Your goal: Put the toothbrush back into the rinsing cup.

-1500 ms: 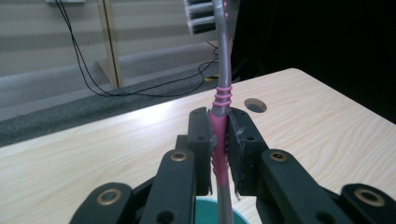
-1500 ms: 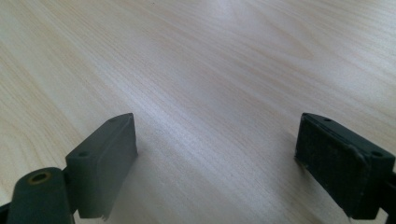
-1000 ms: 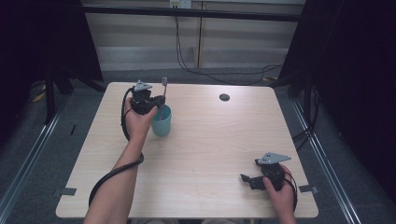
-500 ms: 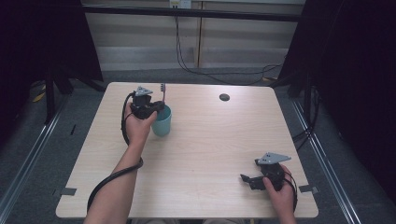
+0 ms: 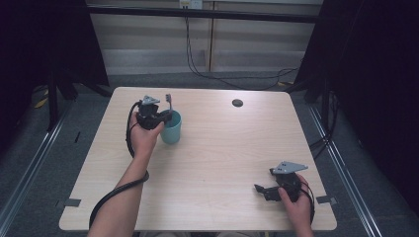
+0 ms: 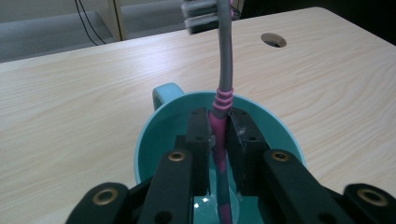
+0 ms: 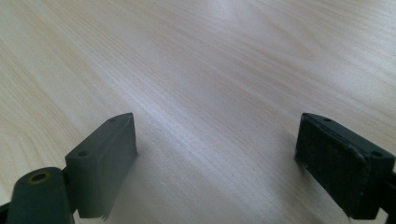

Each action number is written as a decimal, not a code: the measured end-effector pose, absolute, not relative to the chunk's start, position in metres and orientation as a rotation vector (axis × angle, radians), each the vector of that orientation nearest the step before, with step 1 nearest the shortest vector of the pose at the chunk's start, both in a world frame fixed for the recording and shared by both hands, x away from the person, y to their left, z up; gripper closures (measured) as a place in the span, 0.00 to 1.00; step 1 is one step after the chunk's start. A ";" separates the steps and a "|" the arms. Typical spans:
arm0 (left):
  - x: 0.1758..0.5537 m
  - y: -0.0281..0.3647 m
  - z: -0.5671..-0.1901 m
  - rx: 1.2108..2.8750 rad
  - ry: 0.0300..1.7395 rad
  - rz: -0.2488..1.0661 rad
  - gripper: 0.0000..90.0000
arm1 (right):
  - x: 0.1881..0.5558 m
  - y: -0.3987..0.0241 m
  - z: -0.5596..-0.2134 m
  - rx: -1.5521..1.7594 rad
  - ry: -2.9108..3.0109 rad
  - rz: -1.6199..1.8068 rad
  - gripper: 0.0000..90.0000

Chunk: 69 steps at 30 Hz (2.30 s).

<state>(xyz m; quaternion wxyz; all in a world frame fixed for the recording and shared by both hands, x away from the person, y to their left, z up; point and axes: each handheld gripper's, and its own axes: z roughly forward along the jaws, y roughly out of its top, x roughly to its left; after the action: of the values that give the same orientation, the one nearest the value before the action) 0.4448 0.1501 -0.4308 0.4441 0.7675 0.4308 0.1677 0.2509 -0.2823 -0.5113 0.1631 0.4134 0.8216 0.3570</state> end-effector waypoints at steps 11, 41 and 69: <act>0.440 0.149 -0.431 1.944 1.052 0.458 0.64 | 0.251 -0.282 -0.511 1.179 2.343 1.018 0.14; 0.422 0.157 -0.415 1.960 1.093 0.374 0.30 | 0.251 -0.282 -0.511 1.176 2.348 1.018 0.14; 0.395 0.180 -0.409 1.928 1.114 0.332 0.19 | 0.251 -0.282 -0.511 1.176 2.346 1.018 0.14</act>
<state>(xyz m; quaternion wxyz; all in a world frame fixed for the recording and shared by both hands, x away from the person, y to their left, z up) 0.3950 0.1800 -0.4087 0.4308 0.7729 0.4464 0.1331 0.2507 -0.2822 -0.5113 0.1627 0.4123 0.8224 0.3567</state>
